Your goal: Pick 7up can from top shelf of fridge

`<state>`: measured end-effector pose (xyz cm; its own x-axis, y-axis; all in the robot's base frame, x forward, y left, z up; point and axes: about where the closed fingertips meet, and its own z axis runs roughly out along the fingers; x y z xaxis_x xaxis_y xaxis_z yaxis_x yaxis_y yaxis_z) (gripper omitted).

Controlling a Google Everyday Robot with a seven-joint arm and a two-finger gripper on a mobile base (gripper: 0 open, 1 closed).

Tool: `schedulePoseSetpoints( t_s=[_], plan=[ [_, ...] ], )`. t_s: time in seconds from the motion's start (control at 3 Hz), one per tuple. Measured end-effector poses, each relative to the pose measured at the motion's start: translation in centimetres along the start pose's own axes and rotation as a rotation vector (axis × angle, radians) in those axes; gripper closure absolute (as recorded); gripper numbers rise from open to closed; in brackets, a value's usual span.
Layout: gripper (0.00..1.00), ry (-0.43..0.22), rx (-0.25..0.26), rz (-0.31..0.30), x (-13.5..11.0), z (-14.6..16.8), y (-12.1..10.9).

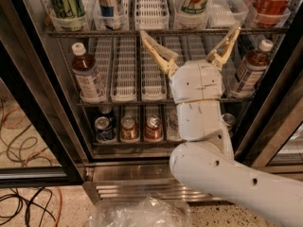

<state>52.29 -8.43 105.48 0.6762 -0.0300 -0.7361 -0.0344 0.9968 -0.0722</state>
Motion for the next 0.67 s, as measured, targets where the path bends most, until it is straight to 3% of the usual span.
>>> schedulePoseSetpoints(
  t_s=[0.67],
  plan=[
    [0.0,-0.069,0.027,0.009,0.0,1.8,-0.3]
  ],
)
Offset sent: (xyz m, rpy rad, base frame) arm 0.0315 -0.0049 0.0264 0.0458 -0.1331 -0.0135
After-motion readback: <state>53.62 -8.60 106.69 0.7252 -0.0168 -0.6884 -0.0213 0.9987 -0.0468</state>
